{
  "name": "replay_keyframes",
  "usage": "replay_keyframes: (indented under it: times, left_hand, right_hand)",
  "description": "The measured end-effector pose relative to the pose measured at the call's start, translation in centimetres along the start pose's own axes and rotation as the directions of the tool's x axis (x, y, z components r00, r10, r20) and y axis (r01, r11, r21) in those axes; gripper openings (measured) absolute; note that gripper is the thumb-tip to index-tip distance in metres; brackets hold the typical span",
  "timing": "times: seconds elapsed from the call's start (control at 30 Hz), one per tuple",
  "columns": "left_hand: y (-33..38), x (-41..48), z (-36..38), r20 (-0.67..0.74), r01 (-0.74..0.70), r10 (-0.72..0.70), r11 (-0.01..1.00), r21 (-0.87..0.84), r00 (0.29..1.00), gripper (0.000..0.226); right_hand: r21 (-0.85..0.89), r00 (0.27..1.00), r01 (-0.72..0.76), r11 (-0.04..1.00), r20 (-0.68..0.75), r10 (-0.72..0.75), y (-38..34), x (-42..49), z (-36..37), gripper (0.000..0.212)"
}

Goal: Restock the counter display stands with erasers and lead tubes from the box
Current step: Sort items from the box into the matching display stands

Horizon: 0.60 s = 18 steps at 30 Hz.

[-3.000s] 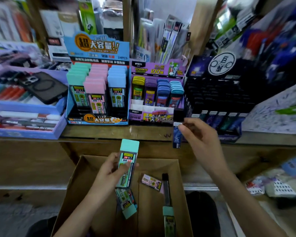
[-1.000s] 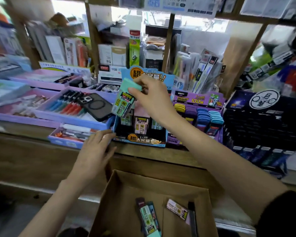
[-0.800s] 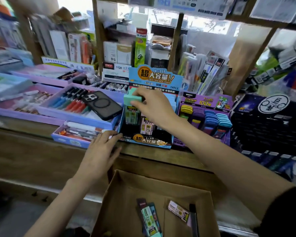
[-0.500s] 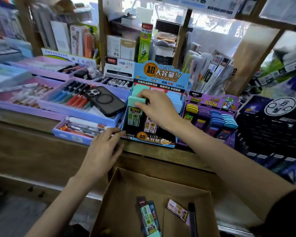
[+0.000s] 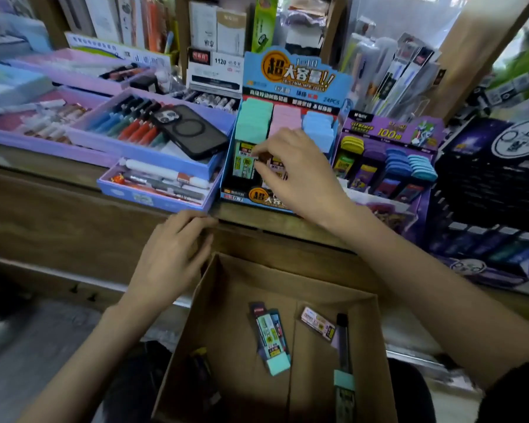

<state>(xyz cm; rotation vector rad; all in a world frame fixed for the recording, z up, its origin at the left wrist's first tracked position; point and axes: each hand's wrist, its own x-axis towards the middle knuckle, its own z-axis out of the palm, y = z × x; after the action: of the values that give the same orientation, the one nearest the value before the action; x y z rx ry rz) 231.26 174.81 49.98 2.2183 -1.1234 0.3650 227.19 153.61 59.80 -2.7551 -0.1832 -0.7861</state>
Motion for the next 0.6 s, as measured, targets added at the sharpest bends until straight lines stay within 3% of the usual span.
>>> replay_keyframes:
  times: [0.13, 0.23, 0.3, 0.5, 0.6]
  left_hand:
    - [-1.3, -6.7, 2.3, 0.1, 0.156, -0.154, 0.988, -0.016, 0.983, 0.027]
    - [-2.4, -11.1, 4.5, 0.25, 0.34, -0.315, 0.938, -0.064, 0.916, 0.03]
    - [-2.8, -13.4, 5.5, 0.325, 0.42, -0.365, 0.9, -0.116, 0.872, 0.034]
    - [-3.1, -16.3, 6.9, 0.334, 0.539, -0.464, 0.823, -0.18, 0.82, 0.033]
    - [-2.9, -16.7, 7.2, 0.308, 0.561, -0.49, 0.801, -0.21, 0.815, 0.032]
  right_hand:
    - [0.114, 0.943, -0.052, 0.992, 0.333, 0.011, 0.5, -7.9, 3.5, 0.02]
    - [0.154, 0.801, -0.204, 0.967, 0.595, 0.074, 0.1, -14.7, 8.4, 0.022]
    - [0.155, 0.699, -0.221, 0.963, 0.714, 0.046, -0.9, -18.9, 11.9, 0.027]
    - [0.253, 0.574, -0.075, 0.965, 0.802, -0.165, -4.5, -24.2, 19.5, 0.042]
    - [0.234, 0.513, -0.051, 0.971, 0.84, -0.176, -5.6, -24.8, 22.2, 0.039]
